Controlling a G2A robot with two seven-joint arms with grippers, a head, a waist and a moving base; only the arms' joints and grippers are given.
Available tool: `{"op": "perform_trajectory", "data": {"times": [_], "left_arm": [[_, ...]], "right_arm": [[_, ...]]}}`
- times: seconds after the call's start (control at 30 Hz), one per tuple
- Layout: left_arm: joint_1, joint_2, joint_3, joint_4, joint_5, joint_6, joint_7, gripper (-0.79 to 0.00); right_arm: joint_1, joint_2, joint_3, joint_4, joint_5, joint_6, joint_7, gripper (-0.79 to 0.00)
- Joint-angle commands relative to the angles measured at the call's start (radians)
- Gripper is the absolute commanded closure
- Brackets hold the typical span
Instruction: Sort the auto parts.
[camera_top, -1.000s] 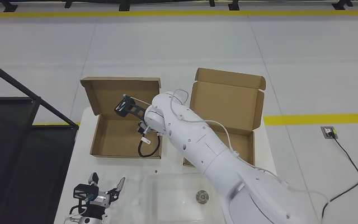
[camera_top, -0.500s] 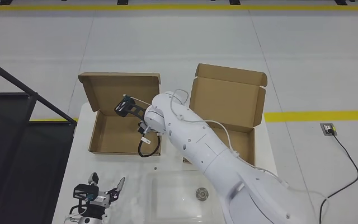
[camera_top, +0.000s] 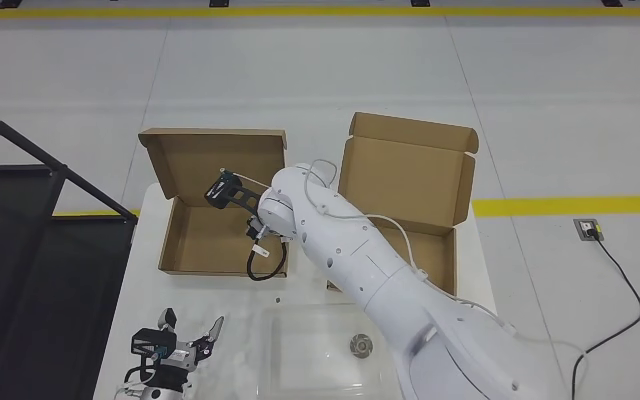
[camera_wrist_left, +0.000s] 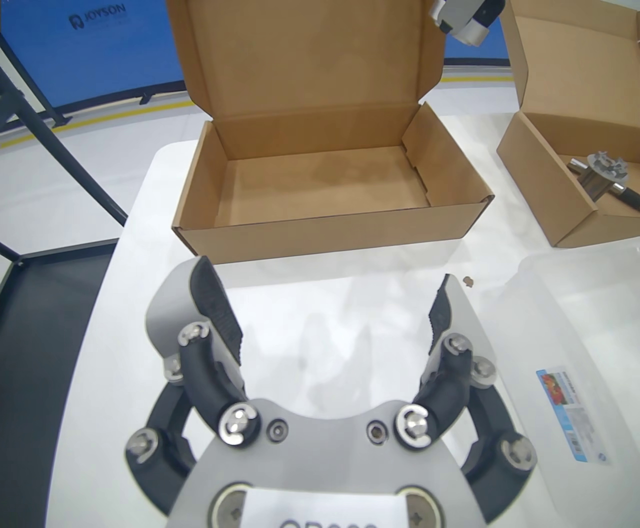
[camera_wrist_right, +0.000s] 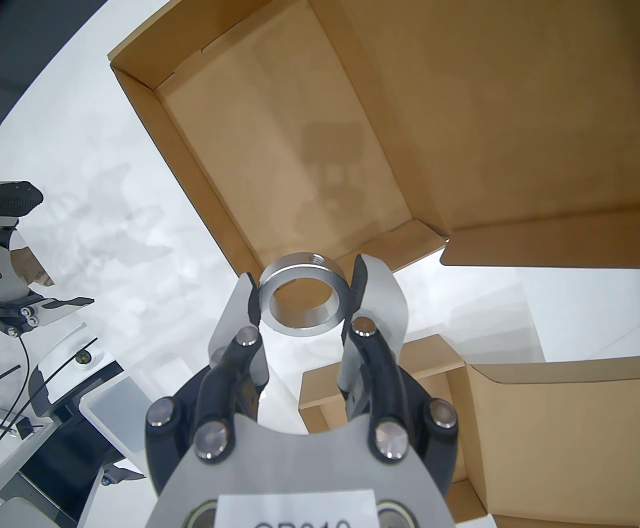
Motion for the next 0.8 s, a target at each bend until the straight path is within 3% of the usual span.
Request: {"op": "perform_trajectory", "data": {"times": [0.0,0.33,0.77], "left_arm": [[0.0,0.0,0.0,0.0,0.0,0.0,0.0,-0.785],[-0.002,-0.001,-0.003,0.004,-0.016,0.003,-0.003,-0.785],[-0.006,-0.006,-0.006,0.008,-0.058,0.024,-0.007,-0.785]], "right_arm": [[-0.016,0.0,-0.005,-0.002,-0.015,0.003,-0.006,0.0],[-0.029,-0.019,0.004,0.068,-0.005,-0.084,-0.068,0.0],[-0.099,-0.041,0.012,0.166,0.009,-0.03,-0.169,0.0]]}}
